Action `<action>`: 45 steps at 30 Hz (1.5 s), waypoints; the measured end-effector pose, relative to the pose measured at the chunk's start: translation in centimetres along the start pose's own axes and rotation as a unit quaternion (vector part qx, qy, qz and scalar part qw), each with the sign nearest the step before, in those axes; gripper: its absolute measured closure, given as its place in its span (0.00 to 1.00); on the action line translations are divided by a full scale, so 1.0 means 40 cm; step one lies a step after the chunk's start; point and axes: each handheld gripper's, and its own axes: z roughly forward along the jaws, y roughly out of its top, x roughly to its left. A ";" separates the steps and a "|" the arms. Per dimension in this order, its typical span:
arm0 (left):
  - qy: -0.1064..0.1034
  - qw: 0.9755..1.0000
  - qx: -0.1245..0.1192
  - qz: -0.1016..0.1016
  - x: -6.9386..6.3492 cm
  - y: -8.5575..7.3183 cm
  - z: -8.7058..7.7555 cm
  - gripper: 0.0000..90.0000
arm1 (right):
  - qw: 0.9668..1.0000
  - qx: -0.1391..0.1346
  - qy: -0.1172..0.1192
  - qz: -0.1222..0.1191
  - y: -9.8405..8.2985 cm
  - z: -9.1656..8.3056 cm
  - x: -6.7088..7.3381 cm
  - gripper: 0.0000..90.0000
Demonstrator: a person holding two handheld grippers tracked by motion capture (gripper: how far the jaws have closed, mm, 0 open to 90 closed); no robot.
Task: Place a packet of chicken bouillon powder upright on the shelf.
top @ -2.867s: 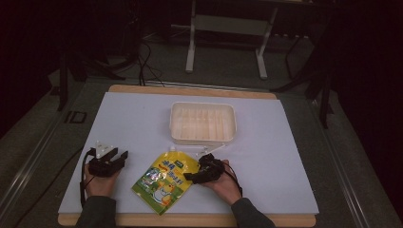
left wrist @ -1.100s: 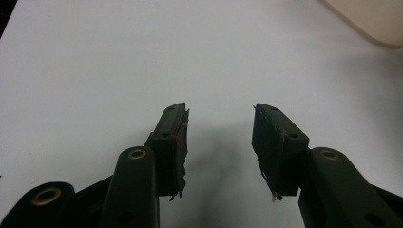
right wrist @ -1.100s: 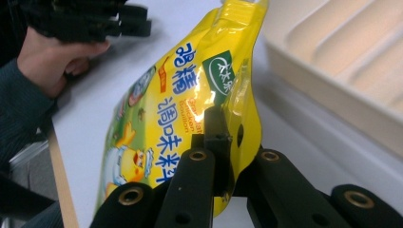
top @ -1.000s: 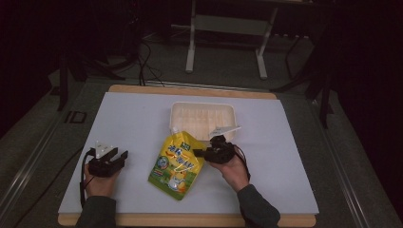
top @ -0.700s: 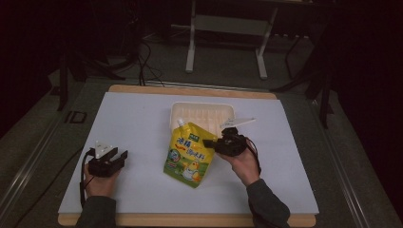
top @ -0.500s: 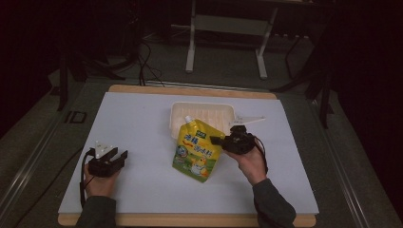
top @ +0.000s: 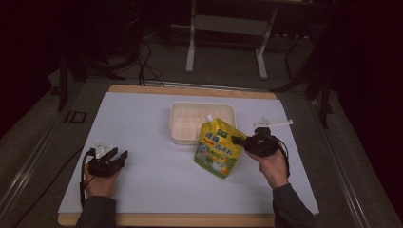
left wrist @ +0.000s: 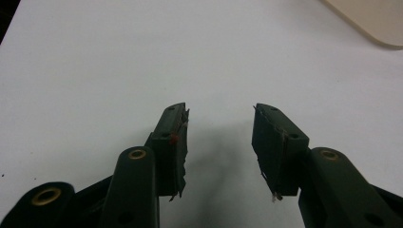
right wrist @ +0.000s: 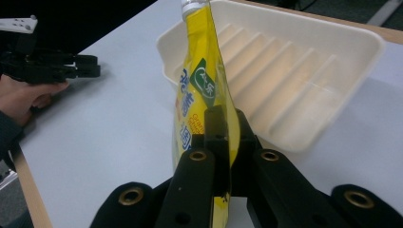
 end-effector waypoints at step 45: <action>0.000 1.000 0.000 0.001 -0.001 0.000 0.000 0.61 | 0.995 0.063 0.080 -0.003 0.024 -0.034 0.013 1.00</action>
